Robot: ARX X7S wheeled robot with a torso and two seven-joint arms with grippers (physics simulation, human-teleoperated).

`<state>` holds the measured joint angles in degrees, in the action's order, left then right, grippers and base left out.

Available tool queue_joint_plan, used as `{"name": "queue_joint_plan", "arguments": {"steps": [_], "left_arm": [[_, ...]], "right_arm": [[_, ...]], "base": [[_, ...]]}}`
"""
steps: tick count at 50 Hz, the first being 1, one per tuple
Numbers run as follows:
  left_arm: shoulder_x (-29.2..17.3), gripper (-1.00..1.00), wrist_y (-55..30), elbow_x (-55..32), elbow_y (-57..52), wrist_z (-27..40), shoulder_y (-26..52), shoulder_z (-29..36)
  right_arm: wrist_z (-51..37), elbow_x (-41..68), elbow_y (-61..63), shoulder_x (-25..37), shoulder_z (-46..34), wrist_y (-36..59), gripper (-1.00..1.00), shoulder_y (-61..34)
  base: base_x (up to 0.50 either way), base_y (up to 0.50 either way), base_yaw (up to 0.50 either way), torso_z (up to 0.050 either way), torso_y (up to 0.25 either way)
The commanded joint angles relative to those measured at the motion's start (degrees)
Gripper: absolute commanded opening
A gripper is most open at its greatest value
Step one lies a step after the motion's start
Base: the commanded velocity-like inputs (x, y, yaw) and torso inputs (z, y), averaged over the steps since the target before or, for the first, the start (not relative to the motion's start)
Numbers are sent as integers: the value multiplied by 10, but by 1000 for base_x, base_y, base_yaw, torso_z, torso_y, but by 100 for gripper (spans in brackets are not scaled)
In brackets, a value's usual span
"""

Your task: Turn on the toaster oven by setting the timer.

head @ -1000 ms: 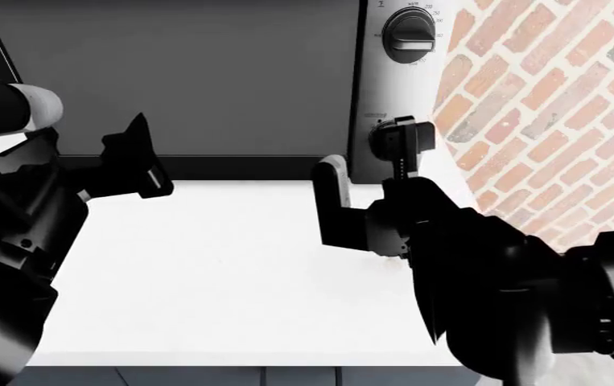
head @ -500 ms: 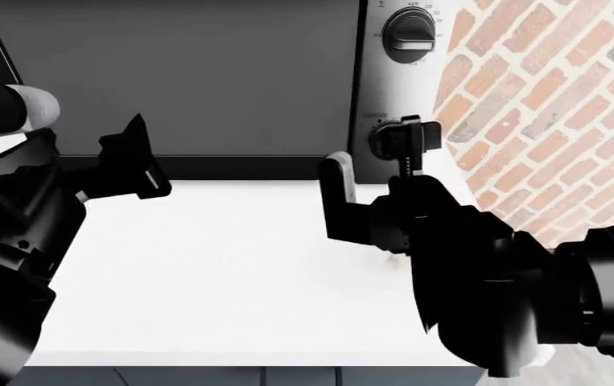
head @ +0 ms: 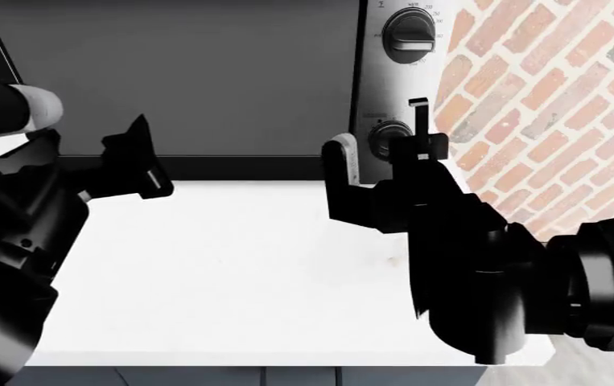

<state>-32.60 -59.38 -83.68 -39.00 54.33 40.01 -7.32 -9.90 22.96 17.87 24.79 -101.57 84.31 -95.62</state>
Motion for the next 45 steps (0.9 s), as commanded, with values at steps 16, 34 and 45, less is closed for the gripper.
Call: {"name": "queue_joint_plan", "arguments": {"steps": [16,34,45], "left_arm": [[1,100,8,5,4,-10,-2,9],[2,100,12,7,5,-10,-4,15],[0,100,15,5,6,-9,-4,16]], "right_arm": [[-6,35,-24,11,51,-7,-100,21],[-18,77,-54,44,206,-42,-100,55],[-34,97,-45,46,258,-41,-100,78]], "base": [[3,0,0,0,0],[4,0,0,0,0],[0,0,0,0,0]]}}
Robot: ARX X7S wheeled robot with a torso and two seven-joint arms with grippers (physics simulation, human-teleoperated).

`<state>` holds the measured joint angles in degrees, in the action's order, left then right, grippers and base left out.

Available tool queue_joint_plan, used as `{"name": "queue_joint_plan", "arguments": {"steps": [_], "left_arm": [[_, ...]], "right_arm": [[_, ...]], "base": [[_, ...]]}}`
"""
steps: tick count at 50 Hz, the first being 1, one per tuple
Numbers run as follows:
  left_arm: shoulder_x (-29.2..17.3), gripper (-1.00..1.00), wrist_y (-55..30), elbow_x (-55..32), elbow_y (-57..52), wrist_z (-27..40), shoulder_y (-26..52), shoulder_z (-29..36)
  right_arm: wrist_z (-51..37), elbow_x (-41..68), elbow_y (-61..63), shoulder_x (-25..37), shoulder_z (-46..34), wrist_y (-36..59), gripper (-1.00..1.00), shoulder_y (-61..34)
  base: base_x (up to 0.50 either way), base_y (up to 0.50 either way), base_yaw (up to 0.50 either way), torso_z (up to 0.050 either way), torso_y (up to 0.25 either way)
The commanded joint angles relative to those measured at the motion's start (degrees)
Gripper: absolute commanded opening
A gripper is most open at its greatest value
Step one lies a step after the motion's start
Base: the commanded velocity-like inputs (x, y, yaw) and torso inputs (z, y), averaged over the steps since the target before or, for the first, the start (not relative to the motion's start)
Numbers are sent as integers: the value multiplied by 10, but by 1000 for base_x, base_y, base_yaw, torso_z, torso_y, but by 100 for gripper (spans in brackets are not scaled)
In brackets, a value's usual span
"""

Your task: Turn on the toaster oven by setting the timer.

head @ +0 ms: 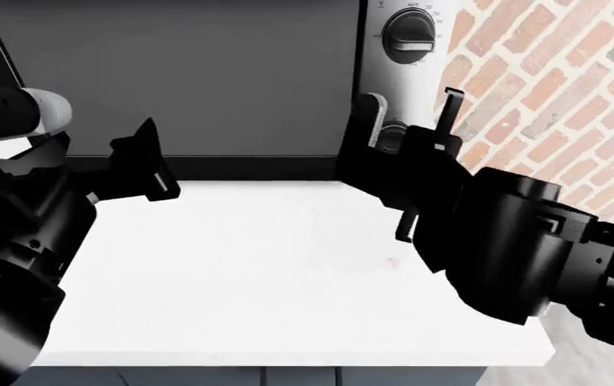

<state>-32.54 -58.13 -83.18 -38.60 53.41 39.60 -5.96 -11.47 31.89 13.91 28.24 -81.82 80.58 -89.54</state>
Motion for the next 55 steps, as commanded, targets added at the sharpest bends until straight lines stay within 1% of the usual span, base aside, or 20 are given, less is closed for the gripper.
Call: {"name": "queue_joint_plan", "arguments": {"steps": [1,11,24,27,32,50,55], "left_arm": [[-1,100,3,0,2,0,1,2],[-6,100,6,-8,-1,4,-4,-3],[-8,100,9,-8,-1,4,-5,0],[-6,100,9,-5,1,2,-3,3],[-5,100,10,-2,2,1,-2,6],[-7,100,15,-2,1,0,-7,9],[-8,100,16,-4,0,0,-7,9]], "right_arm": [[-20,9,-3,12,63,-4,-100,18],[-26,32,4,14,110,-6,-100,33],[-38,69,7,19,197,-24,-100,63],[-41,84,4,18,228,-33,-100,74],[-42,98,1,18,254,-44,-100,87],[-42,129,-19,16,317,-83,-100,116],[-50,146,-8,17,336,-77,-100,125]], "base": [[0,0,0,0,0],[-1,0,0,0,1],[-2,0,0,0,2],[-4,0,0,0,3],[0,0,0,0,2],[0,0,0,0,2],[0,0,0,0,2]]}}
